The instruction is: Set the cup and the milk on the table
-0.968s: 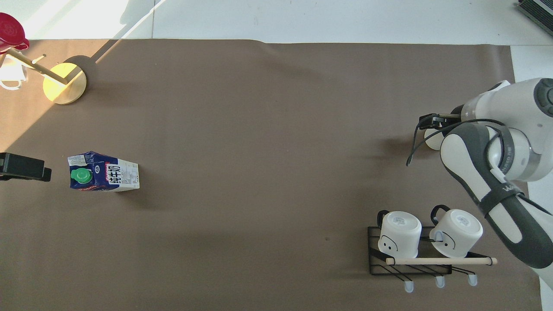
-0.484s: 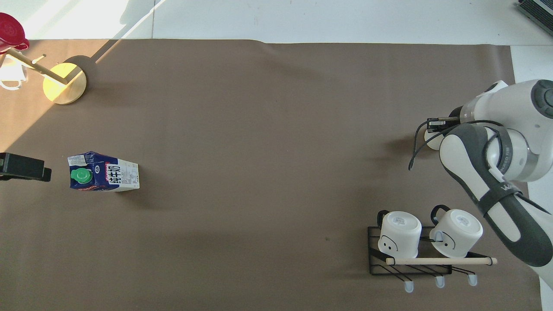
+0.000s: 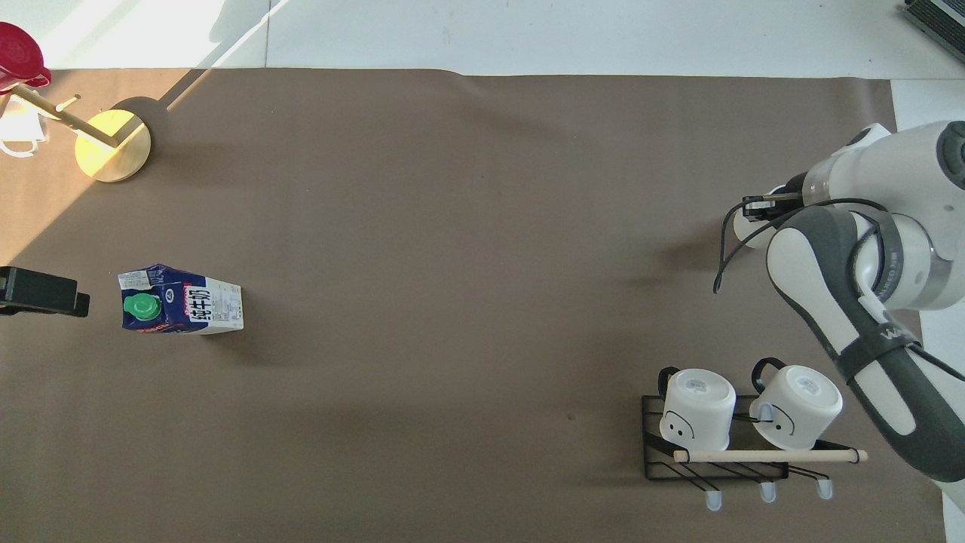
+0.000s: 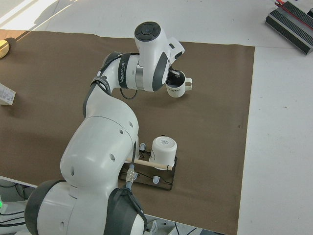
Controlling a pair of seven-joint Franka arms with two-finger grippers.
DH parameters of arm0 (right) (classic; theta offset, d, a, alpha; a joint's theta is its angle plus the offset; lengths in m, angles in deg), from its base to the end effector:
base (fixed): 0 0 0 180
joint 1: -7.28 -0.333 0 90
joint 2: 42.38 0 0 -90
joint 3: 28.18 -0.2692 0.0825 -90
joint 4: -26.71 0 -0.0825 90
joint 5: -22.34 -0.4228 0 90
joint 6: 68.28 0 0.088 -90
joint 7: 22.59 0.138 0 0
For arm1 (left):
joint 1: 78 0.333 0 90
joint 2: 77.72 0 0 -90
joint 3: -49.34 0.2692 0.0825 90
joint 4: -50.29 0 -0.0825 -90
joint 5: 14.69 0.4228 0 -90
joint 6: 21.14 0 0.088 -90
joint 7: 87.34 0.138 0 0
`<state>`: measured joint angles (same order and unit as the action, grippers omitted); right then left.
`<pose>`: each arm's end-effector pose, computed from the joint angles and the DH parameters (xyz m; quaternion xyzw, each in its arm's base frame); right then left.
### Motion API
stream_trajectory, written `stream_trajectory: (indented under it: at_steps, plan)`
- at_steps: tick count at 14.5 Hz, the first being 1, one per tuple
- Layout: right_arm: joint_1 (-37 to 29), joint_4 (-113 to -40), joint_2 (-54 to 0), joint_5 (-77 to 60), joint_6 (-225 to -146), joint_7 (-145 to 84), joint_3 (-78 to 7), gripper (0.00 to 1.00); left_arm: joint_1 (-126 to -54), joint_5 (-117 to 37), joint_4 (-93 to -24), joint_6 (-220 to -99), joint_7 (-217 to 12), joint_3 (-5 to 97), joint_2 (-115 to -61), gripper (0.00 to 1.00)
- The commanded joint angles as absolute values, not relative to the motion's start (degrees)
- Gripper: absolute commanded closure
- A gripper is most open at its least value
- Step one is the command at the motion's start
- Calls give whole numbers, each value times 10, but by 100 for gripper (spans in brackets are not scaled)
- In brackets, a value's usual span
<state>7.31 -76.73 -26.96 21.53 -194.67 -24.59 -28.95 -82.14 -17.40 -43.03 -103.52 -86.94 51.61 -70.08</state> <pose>0.6665 0.0092 0.3135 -0.9976 -0.0197 -0.0658 0.0070 0.5408 -0.0236 0.5822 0.9990 -0.0225 -0.0292 0.0258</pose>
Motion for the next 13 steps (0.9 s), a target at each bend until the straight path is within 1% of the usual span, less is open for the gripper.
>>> stream_trajectory:
  at_steps: [1,4,7,11,13]
  plan:
    - [25,-762,-278,221,-1934,-184,-292,100,-816,-165,-424,-1026,-872,511,-700,0]
    - [-47,-752,-278,223,-1924,-60,-291,100,-816,-165,-424,-1026,-873,511,-700,0]
    - [-129,-730,-267,277,-1912,80,-292,100,-820,-166,-423,-1031,-872,510,-700,0]
    - [-198,-692,-230,281,-1898,191,-292,100,-812,-165,-420,-1033,-873,514,-700,0]
    - [-229,-631,-188,289,-1868,255,-292,100,-803,-166,-418,-1032,-876,515,-700,0]
